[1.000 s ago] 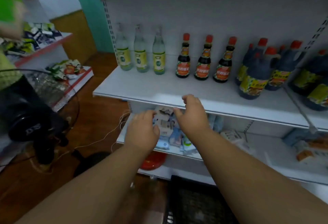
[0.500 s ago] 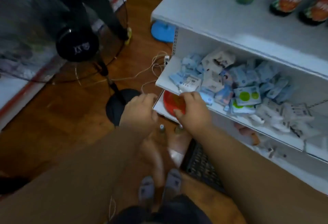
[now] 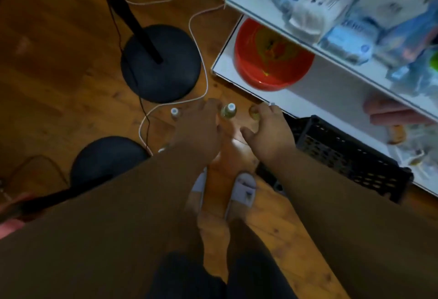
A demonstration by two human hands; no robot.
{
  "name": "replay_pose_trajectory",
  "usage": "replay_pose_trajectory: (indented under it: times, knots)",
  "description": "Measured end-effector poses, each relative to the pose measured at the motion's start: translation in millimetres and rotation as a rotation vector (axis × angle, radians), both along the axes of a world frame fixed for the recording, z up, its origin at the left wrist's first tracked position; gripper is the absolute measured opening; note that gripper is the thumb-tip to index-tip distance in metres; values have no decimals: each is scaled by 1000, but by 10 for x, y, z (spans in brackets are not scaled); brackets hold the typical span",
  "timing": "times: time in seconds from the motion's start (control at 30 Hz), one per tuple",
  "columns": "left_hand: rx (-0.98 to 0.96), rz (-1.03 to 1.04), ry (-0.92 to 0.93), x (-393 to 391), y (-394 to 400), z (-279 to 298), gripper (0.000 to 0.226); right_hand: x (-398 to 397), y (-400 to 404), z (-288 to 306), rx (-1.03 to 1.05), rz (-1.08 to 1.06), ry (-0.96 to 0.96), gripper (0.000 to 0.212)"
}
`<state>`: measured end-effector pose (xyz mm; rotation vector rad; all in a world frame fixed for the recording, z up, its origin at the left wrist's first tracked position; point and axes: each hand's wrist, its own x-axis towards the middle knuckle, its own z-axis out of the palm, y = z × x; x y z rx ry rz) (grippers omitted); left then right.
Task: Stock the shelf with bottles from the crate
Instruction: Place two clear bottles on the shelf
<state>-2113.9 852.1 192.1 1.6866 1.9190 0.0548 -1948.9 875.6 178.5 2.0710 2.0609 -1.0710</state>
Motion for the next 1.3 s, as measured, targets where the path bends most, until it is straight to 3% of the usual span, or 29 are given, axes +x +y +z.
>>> replay_pose_trajectory:
  times: [0.2,0.3,0.4,0.6,0.7,0.8,0.93,1.03,1.17,1.3]
  knots:
    - [-93,-59,-99,85,286,-1152,51,28,163,-1107,-8,-151,26,44]
    - [-121,-100,-54,211,431,-1618,62,151,206,-1584,0,-203,-12,44]
    - [-109,-94,6,351,571,-2017,54,313,322,-1943,15,-221,-63,44]
    - [-162,36,22,461,837,-2640,67,565,687,-2520,22,-312,-84,64]
    - [-176,25,-4,419,883,-2947,60,587,779,-2722,51,-299,-75,46]
    - [-8,54,-4,404,829,-3126,55,540,779,-2833,124,-284,-42,30]
    - [-6,126,-117,432,820,-3243,36,468,701,-3069,142,-210,12,34]
    - [57,22,-161,477,917,-3301,24,487,665,-3310,95,-250,98,29]
    - [145,29,-148,466,960,-3435,27,511,668,-3566,192,-144,91,34]
    - [94,94,-228,438,788,-3103,29,492,673,-3254,177,-174,69,37]
